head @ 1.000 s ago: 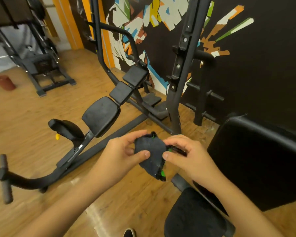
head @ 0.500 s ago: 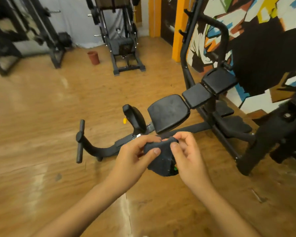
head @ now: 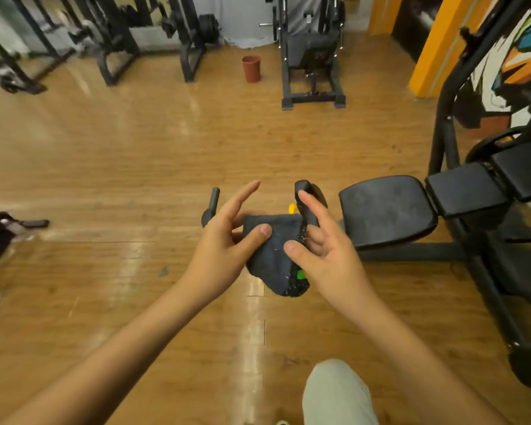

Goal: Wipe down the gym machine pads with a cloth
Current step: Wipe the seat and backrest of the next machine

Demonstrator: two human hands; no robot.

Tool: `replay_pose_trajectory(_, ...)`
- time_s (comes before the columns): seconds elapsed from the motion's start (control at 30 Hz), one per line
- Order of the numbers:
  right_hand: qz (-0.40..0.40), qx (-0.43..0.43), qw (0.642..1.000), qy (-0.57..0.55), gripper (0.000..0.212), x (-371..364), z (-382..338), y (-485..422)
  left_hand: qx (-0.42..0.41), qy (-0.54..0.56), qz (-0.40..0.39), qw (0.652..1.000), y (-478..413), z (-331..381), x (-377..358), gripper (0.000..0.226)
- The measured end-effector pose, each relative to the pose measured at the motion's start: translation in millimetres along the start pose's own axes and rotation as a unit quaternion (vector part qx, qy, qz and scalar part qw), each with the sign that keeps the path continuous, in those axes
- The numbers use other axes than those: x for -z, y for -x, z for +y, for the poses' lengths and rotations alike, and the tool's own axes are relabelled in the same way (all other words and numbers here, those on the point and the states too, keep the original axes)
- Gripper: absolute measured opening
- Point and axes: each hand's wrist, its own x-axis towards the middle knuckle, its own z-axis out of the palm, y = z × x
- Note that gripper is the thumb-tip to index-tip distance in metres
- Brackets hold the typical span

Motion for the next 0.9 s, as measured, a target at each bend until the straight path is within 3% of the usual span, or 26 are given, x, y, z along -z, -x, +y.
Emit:
replay_pose_trajectory(0.57,-0.090,-0.033,0.995,0.000,0.067,37,26,-176,0.042,0.004,0.097,0.994,-136,-38,3,0.055)
replay_pose_trajectory(0.9,-0.101,-0.056,0.993,0.020,0.064,-21,53,-254,0.062,0.005,0.084,0.995,-190,-76,76,0.055)
